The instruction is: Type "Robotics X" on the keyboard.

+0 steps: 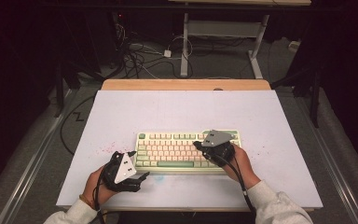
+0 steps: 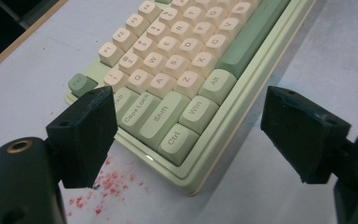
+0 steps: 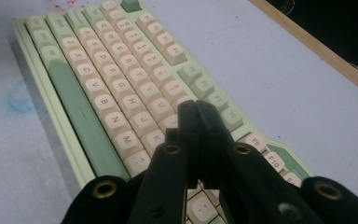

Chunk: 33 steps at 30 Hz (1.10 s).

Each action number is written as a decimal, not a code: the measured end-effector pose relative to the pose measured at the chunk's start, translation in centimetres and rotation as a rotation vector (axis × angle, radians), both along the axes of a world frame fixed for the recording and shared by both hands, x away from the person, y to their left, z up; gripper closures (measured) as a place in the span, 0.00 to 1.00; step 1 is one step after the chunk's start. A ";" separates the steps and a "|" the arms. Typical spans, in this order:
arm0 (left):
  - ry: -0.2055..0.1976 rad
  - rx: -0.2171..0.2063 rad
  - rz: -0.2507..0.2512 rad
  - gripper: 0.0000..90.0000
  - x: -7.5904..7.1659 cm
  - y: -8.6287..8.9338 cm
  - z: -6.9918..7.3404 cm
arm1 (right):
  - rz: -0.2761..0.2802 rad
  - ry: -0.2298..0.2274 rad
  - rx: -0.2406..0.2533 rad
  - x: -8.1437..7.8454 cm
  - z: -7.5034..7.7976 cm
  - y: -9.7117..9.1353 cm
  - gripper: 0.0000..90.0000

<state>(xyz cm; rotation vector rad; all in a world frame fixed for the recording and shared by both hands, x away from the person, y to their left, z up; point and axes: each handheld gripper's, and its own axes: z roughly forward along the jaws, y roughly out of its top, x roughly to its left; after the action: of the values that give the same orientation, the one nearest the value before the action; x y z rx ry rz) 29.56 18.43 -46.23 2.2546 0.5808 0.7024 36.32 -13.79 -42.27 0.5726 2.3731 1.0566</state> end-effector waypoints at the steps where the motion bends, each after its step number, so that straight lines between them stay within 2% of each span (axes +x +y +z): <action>1: -0.001 0.001 0.001 0.20 0.0 0.0 0.0 | 0.000 -0.006 0.000 -0.1 0.0 0.0 0.98; 4: 0.000 0.000 0.001 0.20 0.0 0.0 0.0 | -0.002 -0.013 0.005 -0.4 0.1 -0.2 0.97; 8: 0.000 0.000 0.001 0.20 0.0 0.0 0.0 | -0.002 -0.020 0.016 -0.7 0.2 -0.5 0.92; 11: -0.001 0.000 0.002 0.20 0.0 0.0 0.0 | 0.002 -0.026 0.029 -0.9 0.4 -0.8 0.84; 14: 0.002 0.002 0.000 0.20 0.0 0.0 0.0 | 0.016 -0.029 0.052 -1.0 0.5 -1.1 0.68; 16: 0.001 0.006 -0.001 0.20 0.0 0.0 0.0 | 0.016 -0.043 0.047 -1.2 0.5 -1.3 0.60; 18: 0.000 0.006 -0.001 0.20 -0.1 0.0 0.0 | 0.007 -0.058 0.055 -1.3 0.5 -1.6 0.47; 21: -0.001 0.001 0.002 0.20 0.0 0.0 0.1 | 0.000 -0.074 0.061 -1.6 0.3 -1.9 0.38; 25: 0.000 -0.003 0.004 0.20 0.0 0.0 0.1 | -0.008 -0.103 0.074 -2.0 0.4 -2.4 0.32; 28: 0.002 -0.003 0.005 0.20 0.0 0.0 0.1 | -0.013 -0.110 0.090 -2.3 0.4 -2.7 0.28; 33: 0.000 -0.010 0.008 0.22 -0.1 0.1 0.2 | -0.020 -0.128 0.088 -2.9 0.3 -3.3 0.27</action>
<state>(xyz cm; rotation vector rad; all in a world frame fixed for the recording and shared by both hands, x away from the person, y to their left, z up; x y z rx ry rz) 29.51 18.52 -45.99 2.2437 0.5919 0.7019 33.41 -17.05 -41.93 0.5421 2.2147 1.1586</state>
